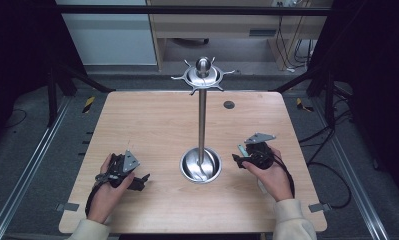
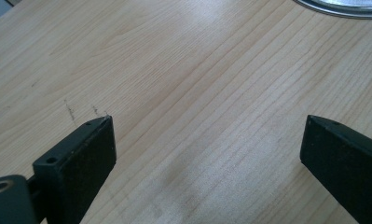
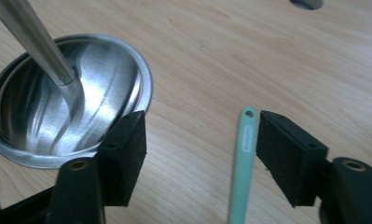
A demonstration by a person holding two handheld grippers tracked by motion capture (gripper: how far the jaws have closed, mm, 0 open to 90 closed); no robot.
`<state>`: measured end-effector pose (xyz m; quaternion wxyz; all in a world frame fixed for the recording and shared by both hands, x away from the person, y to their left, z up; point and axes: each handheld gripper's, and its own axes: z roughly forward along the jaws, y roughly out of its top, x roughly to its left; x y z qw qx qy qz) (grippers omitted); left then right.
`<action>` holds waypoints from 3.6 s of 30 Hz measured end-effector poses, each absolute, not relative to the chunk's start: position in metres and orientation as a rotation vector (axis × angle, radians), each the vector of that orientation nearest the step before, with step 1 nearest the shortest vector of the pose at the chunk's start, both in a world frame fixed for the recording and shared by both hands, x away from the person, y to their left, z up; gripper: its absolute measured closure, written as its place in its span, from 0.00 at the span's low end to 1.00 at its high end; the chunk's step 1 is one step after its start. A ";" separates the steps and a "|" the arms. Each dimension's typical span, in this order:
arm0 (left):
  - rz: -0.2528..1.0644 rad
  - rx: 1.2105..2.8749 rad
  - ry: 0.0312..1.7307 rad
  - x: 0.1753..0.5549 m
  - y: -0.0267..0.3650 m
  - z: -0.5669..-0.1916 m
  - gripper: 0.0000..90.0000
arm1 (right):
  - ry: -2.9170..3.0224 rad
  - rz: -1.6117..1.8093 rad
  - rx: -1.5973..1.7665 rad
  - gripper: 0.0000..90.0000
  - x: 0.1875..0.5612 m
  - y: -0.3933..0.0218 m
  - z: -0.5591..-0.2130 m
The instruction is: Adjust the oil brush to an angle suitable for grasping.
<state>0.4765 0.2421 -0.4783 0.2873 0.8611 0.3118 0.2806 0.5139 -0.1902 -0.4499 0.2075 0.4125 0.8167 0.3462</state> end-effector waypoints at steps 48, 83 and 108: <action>0.755 2.307 0.829 0.476 0.241 -0.479 0.03 | 2.308 0.543 1.251 1.00 0.530 -0.196 -0.483; 0.751 2.311 0.826 0.476 0.241 -0.479 0.03 | 2.360 0.453 1.707 0.80 0.523 -0.224 -0.460; 0.746 2.319 0.826 0.476 0.240 -0.480 0.03 | 2.395 0.399 1.787 0.89 0.537 -0.225 -0.468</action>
